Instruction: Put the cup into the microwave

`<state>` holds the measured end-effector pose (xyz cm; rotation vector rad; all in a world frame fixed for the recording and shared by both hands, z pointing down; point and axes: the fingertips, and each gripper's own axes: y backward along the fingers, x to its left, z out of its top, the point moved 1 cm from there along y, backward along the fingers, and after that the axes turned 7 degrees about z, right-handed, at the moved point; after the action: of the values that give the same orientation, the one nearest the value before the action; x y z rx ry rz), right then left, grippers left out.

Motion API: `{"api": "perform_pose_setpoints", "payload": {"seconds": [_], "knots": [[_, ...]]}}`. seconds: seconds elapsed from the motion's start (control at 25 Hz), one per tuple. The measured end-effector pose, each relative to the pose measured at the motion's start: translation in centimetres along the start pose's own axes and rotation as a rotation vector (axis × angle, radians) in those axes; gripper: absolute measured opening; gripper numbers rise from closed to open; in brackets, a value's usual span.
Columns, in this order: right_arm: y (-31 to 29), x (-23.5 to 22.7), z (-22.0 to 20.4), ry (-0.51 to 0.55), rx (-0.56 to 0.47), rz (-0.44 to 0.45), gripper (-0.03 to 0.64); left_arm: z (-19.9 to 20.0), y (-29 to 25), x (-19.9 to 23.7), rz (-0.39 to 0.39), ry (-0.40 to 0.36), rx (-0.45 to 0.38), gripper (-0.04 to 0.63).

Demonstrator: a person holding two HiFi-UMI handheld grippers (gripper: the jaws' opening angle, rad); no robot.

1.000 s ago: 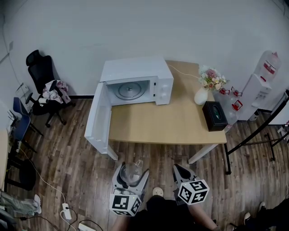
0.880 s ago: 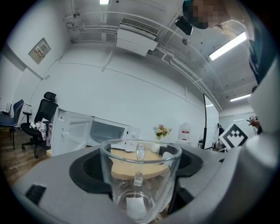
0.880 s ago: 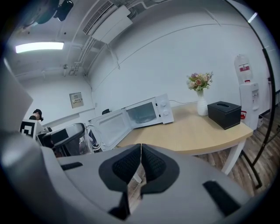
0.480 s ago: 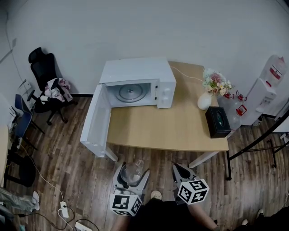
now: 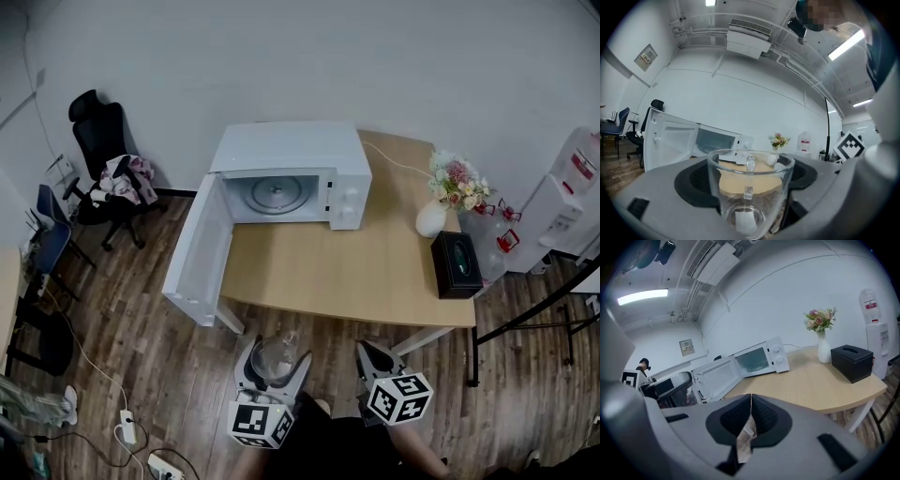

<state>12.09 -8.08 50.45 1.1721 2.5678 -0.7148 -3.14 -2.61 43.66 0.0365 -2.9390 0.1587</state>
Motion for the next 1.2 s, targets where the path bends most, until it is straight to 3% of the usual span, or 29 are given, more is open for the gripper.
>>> {"api": "perform_pose_setpoints", "payload": {"seconds": [0.6, 1.2], "knots": [[-0.8, -0.8, 0.0, -0.012, 0.03, 0.018, -0.005, -0.1, -1.0, 0.0, 0.021, 0.004, 0.019, 0.407], [-5.9, -3.4, 3.0, -0.016, 0.042, 0.004, -0.005, 0.7, -7.6, 2.6, 0.019, 0.012, 0.032, 0.407]]}}
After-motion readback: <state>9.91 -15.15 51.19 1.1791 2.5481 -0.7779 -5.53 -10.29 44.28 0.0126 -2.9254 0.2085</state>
